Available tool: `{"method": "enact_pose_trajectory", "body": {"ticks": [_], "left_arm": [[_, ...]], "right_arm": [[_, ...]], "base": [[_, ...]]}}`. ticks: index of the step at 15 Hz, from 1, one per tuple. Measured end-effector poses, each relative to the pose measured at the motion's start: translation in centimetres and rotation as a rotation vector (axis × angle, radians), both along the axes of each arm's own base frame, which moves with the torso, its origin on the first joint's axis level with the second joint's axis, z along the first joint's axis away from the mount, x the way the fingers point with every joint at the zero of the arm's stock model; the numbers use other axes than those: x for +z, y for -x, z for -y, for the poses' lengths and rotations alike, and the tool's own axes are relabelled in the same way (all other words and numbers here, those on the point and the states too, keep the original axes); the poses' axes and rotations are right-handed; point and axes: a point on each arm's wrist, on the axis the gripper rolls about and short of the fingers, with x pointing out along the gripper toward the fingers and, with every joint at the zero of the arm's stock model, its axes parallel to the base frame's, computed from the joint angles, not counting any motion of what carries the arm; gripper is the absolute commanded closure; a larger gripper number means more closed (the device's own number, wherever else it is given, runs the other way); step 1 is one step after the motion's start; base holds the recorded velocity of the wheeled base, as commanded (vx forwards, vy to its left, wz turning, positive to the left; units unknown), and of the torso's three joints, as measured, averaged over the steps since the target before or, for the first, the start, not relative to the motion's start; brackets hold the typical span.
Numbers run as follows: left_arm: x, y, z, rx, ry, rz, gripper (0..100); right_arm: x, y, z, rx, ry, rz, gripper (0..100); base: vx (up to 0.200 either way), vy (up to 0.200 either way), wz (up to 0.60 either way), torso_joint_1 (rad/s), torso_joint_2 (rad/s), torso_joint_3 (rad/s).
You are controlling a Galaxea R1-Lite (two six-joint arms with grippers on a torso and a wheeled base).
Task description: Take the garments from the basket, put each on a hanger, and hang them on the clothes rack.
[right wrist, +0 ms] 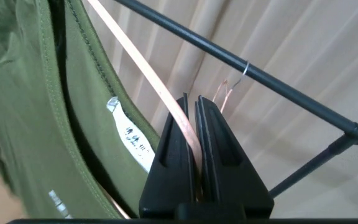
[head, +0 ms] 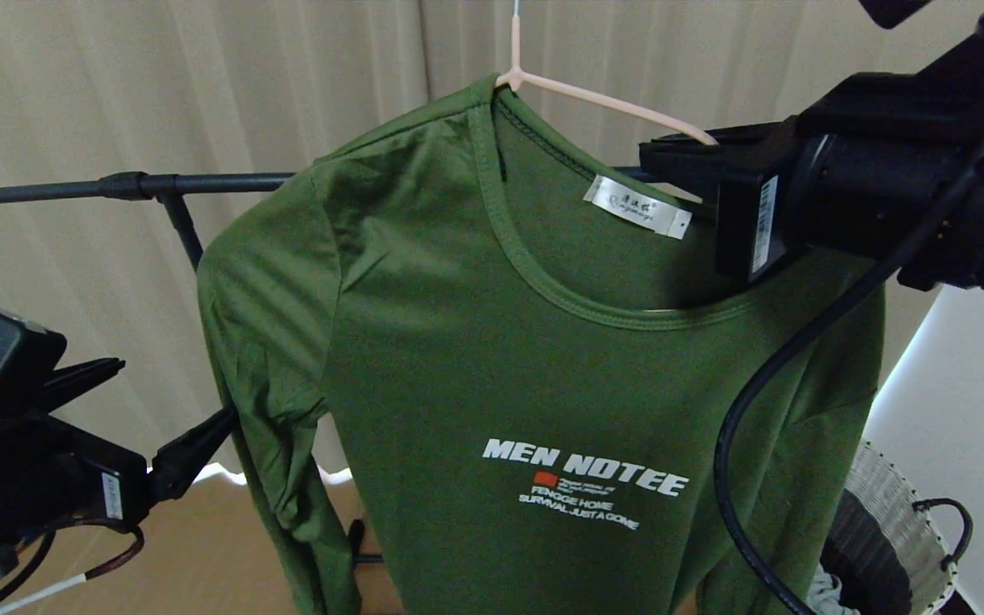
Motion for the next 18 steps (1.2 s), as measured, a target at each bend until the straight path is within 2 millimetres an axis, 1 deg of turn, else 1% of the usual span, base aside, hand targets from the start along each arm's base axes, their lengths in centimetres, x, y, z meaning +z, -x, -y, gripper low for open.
{"method": "enact_pose_trajectory", "body": {"ticks": [1,2,6,11,14,18], "left_arm": [[-0.1,-0.1,0.1,-0.002,-0.003,-0.004,0],[-0.1,-0.2,0.1,-0.004,-0.004,-0.006,100],[-0.2,-0.3,0.3,-0.046,-0.002,-0.015,100],[-0.3,-0.5,0.2,-0.033,-0.002,-0.02,100],[-0.7,-0.7,-0.9,0.039,-0.006,-0.033,100],[-0.8,-1.0,-2.6,0.152,-0.008,-0.038,100]], "right_arm": [[0.0,0.1,0.1,0.0,-0.001,0.001,100],[0.1,0.2,0.2,0.0,-0.002,0.003,100],[0.1,0.4,0.4,0.0,-0.005,0.005,100],[0.1,0.6,0.7,-0.007,-0.002,0.004,100],[-0.2,0.9,2.3,-0.042,0.002,0.002,100],[0.1,1.4,4.1,-0.081,-0.008,0.012,100]], "base": [[0.0,0.0,0.0,0.0,0.0,0.0],[0.0,0.0,0.0,0.0,0.0,0.0],[0.0,0.0,0.0,0.0,0.0,0.0],[0.0,0.0,0.0,0.0,0.0,0.0],[0.0,0.0,0.0,0.0,0.0,0.0],[0.0,0.0,0.0,0.0,0.0,0.0]]}}
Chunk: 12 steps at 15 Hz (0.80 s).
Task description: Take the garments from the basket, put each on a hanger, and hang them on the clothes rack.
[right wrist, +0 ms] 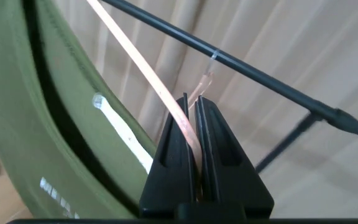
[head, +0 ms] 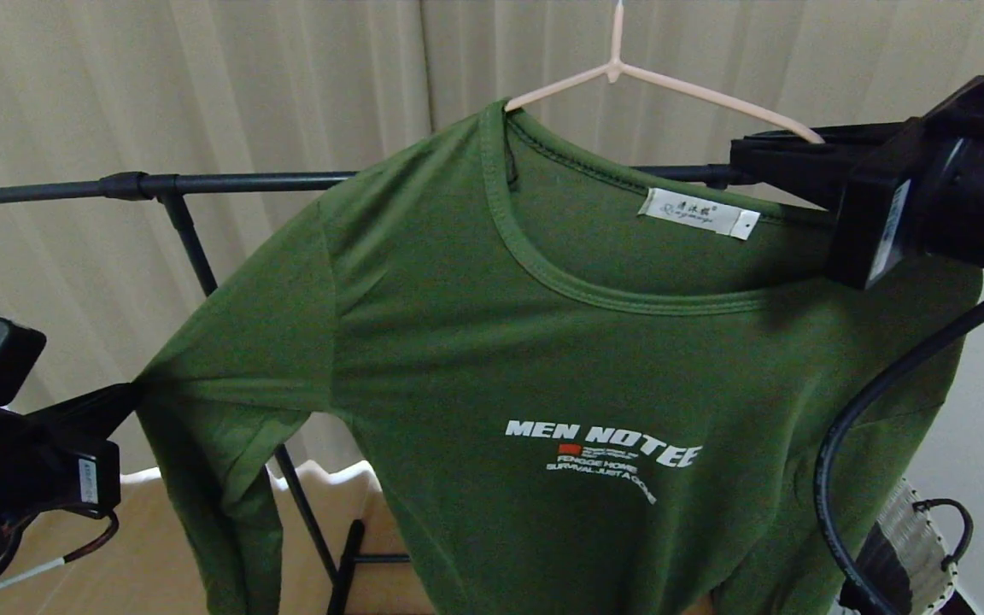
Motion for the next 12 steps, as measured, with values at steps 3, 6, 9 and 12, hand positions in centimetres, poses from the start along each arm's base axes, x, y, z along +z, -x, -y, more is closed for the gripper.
{"method": "enact_pose_trajectory", "body": {"ticks": [3,6,9,12], "left_arm": [[0.0,0.0,-0.2,0.013,0.0,0.003,0],[0.2,0.0,-0.1,0.003,0.001,0.008,0],[0.4,0.0,0.0,-0.001,0.011,0.031,0],[0.7,0.1,0.6,-0.038,0.026,0.098,0]], "right_arm": [[0.0,0.4,0.5,-0.007,-0.007,0.006,100],[-0.1,0.4,0.6,-0.007,-0.006,0.006,100],[-0.2,0.4,0.6,-0.008,-0.003,0.002,100],[-1.1,0.1,1.0,-0.034,0.018,-0.021,100]], "base": [[0.0,0.0,0.0,0.0,0.0,0.0],[0.0,0.0,0.0,0.0,0.0,0.0],[0.0,0.0,0.0,0.0,0.0,0.0],[0.0,0.0,0.0,0.0,0.0,0.0]]}}
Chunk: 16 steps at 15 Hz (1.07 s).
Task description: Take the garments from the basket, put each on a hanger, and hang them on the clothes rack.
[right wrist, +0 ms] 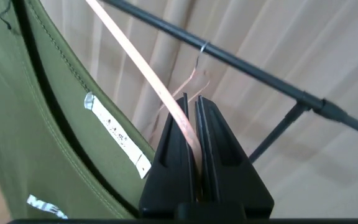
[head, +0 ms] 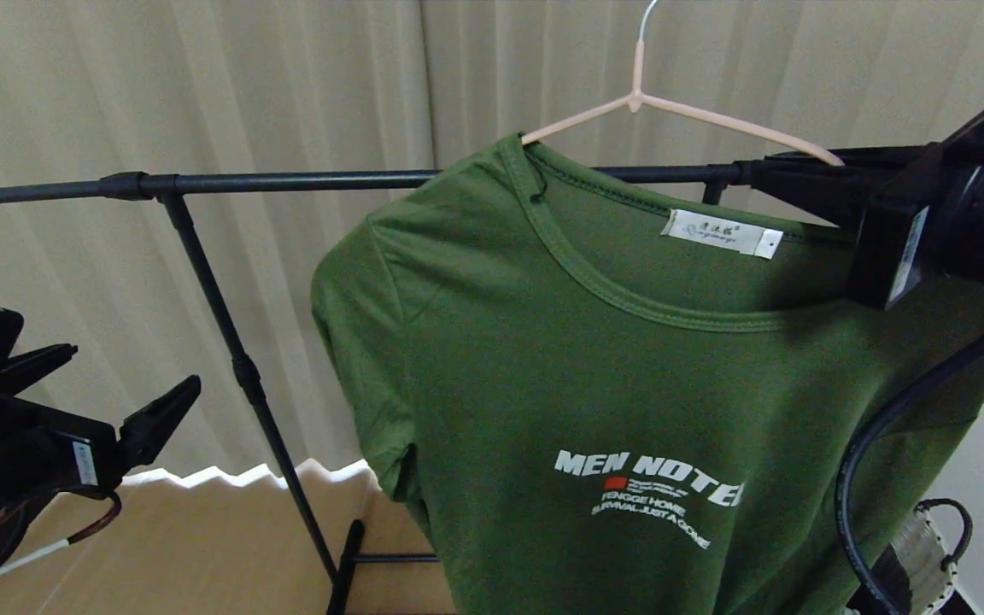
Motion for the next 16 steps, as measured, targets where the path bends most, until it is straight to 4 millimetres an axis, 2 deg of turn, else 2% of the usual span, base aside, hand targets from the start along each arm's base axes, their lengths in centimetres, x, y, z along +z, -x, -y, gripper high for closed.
{"method": "enact_pose_trajectory", "body": {"ticks": [4,7,10,16], "left_arm": [[-1.5,1.0,0.1,-0.019,0.013,-0.04,0],[-1.4,1.9,0.0,-0.012,0.113,-0.022,0],[-2.1,2.6,-0.1,-0.006,0.131,-0.034,0],[-2.2,2.9,-0.3,0.005,0.136,-0.036,0]], "right_arm": [[-3.3,-0.2,0.9,-0.074,0.074,-0.078,100],[-4.3,-0.1,1.8,-0.103,0.092,-0.101,100],[-4.6,-0.2,2.1,-0.12,0.096,-0.107,100],[-4.6,-0.1,2.3,-0.127,0.096,-0.107,100]], "base": [[0.0,0.0,0.0,0.0,0.0,0.0],[0.0,0.0,0.0,0.0,0.0,0.0],[0.0,0.0,0.0,0.0,0.0,0.0],[0.2,0.0,0.0,0.002,0.0,0.003]]}}
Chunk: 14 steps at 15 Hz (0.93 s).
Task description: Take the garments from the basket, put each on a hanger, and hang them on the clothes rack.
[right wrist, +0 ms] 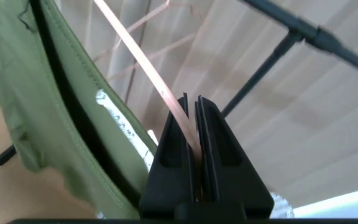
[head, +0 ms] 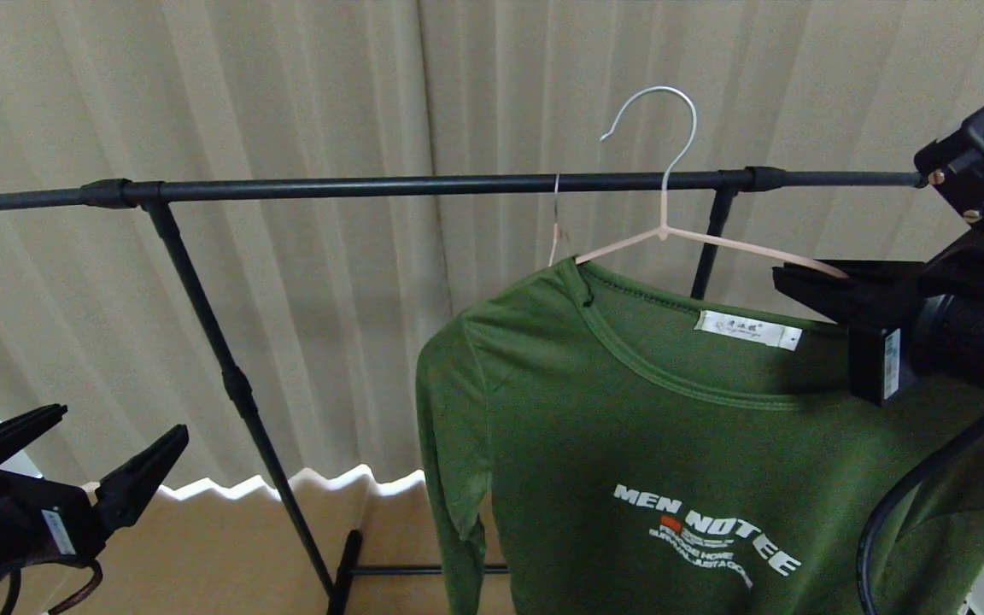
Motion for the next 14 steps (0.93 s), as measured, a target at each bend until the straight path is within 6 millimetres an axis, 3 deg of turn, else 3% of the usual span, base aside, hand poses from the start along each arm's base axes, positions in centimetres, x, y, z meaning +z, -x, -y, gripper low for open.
{"method": "enact_pose_trajectory", "body": {"ticks": [5,14], "left_arm": [[-0.18,0.03,-0.02,0.0,-0.004,-0.007,0],[0.0,-0.03,0.07,-0.009,-0.009,0.001,0]], "right_arm": [[-0.02,0.03,-0.01,0.002,-0.001,0.0,100],[-0.5,0.09,0.05,0.002,0.007,-0.01,100]], "base": [[0.2,0.0,0.0,0.004,0.01,0.0],[0.0,0.0,0.0,0.0,0.0,0.0]]}}
